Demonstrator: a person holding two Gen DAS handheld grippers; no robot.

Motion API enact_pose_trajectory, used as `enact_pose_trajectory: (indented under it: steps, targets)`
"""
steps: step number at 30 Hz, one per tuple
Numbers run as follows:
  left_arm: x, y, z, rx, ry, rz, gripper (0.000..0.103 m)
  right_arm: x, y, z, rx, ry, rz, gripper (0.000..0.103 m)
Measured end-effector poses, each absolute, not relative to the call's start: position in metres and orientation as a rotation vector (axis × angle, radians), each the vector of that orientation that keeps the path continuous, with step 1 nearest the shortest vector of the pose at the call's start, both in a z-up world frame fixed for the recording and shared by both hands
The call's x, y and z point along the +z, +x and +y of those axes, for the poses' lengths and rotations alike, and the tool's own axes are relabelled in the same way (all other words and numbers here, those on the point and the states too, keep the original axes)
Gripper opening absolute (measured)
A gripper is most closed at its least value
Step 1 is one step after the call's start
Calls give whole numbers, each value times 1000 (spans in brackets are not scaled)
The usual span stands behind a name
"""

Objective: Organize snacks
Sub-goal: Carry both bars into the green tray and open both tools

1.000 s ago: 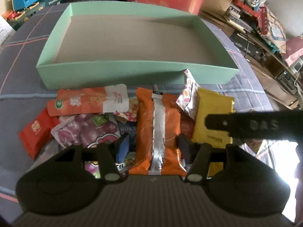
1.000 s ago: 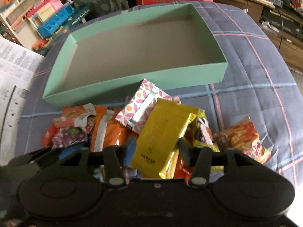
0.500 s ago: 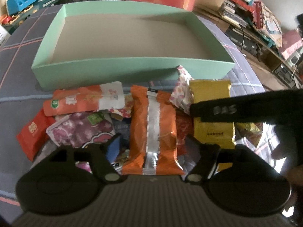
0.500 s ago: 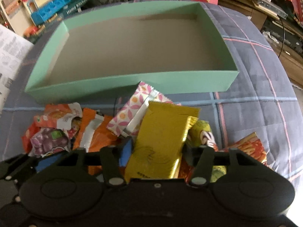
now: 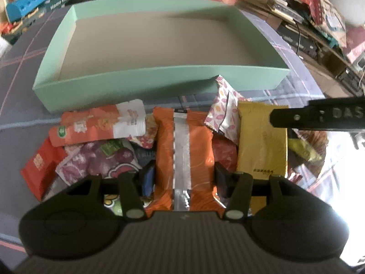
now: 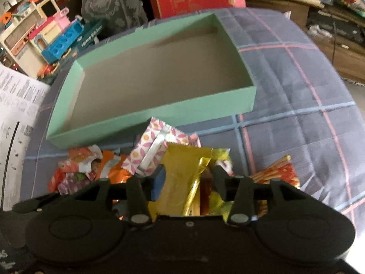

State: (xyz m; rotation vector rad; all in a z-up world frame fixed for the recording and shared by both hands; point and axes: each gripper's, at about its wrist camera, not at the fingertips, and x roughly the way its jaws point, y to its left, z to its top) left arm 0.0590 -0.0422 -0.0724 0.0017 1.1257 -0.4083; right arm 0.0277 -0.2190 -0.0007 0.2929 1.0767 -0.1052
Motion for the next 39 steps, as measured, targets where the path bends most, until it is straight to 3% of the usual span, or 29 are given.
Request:
enact_pose_trajectory:
  steps: [9, 22, 25, 39]
  targets:
    - [-54, 51, -22, -444, -72, 1084, 49, 5, 16, -186, -114, 225, 1105, 49]
    - [-62, 50, 15, -409, -106, 1086, 50, -43, 65, -142, -172, 119, 1193, 53]
    - [-64, 51, 11, -409, -80, 1091, 49, -44, 63, -137, -142, 64, 1157, 49]
    - [-28, 51, 9, -419, -79, 1038, 48, -18, 37, -189, -59, 260, 1078, 48]
